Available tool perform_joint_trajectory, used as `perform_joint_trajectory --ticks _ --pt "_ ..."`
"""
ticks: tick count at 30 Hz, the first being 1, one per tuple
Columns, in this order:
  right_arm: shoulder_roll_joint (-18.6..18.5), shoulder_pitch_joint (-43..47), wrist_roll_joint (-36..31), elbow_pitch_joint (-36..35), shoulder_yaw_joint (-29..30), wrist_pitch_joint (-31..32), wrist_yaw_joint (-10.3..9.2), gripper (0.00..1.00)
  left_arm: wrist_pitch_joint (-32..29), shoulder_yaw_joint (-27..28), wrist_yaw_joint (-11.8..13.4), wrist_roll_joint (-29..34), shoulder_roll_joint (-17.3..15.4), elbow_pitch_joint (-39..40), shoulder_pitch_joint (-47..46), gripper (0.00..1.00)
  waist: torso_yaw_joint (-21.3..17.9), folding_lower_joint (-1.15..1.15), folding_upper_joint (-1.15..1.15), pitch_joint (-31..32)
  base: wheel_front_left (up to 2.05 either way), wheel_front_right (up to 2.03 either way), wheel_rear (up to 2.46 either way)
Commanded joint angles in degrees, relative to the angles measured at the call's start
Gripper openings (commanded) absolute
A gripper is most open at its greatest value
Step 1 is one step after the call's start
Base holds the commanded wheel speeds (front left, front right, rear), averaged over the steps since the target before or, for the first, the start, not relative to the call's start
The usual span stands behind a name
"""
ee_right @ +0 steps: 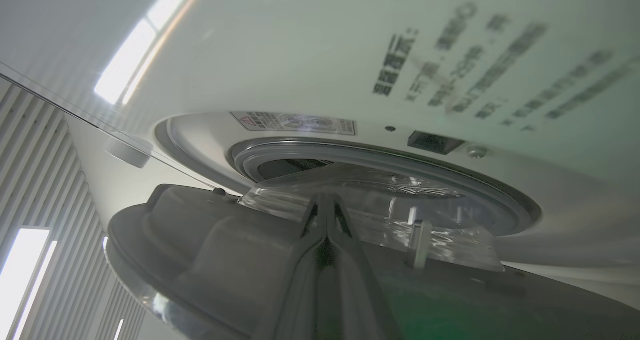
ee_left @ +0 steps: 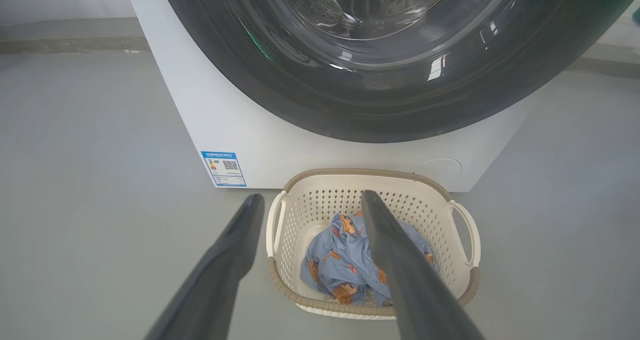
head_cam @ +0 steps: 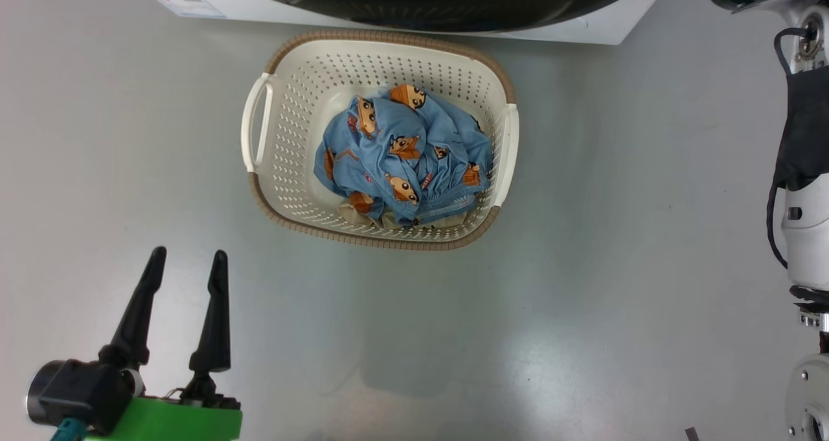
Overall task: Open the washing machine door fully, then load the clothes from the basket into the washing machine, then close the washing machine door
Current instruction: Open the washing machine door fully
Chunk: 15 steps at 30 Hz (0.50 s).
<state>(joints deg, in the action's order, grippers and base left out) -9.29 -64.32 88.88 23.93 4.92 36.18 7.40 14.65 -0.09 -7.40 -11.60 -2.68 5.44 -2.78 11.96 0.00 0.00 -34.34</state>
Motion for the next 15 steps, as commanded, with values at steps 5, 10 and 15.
perform_joint_trajectory --ticks 5,10,15 --pt "3.1 2.8 -0.2 -1.1 -3.4 1.6 0.09 0.00 0.3 2.0 -0.1 -0.5 -0.7 0.7 -0.7 1.00 -0.6 0.00 0.00 1.2 0.00 0.00 0.00" --pt "3.6 4.2 0.0 -1.1 -4.5 1.9 0.09 0.00 0.3 1.9 -0.1 -0.6 -0.6 0.6 -1.0 1.00 -1.2 0.00 0.00 2.2 0.00 0.00 0.00" --pt "4.2 6.3 0.3 -1.1 -5.7 2.2 0.09 0.00 0.3 1.9 -0.1 -0.8 -0.5 0.2 -1.4 1.00 -2.0 0.00 0.00 4.0 0.00 0.00 0.00"
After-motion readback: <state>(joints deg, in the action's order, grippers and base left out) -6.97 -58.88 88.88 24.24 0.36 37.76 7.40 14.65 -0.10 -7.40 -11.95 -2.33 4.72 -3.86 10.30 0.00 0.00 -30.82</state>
